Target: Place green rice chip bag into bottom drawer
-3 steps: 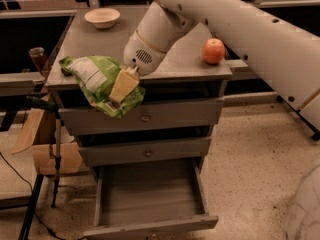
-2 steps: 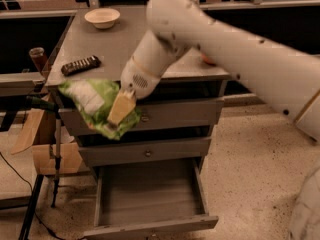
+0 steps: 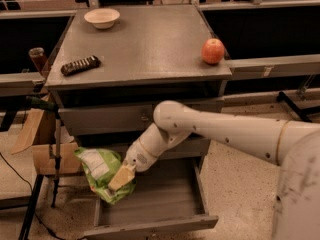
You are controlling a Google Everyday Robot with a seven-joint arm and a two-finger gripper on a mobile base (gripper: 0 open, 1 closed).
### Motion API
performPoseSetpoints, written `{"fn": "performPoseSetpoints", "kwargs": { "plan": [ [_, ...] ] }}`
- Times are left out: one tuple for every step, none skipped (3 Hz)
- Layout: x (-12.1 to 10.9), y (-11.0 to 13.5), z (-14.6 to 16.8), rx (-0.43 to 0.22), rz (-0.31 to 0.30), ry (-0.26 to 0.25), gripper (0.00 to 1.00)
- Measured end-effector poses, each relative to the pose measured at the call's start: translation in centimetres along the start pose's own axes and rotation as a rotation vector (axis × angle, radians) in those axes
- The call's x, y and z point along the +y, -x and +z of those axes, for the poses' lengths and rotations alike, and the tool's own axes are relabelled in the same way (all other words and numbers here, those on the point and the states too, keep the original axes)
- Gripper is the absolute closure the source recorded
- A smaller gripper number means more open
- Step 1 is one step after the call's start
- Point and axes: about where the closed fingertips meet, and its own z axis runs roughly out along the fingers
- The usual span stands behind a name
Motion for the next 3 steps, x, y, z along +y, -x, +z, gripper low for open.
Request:
{"fn": "performPoseSetpoints", "kwargs": {
  "plan": [
    [-3.7,-3.1,6.6,-0.121,0.103,0.078,1.0],
    [-7.1,-4.7,12.5,-0.209,0.216,0.152,1.0],
    [-9.6,-7.5,18.4,-0.234,0.341,0.237,1.0]
  ]
}}
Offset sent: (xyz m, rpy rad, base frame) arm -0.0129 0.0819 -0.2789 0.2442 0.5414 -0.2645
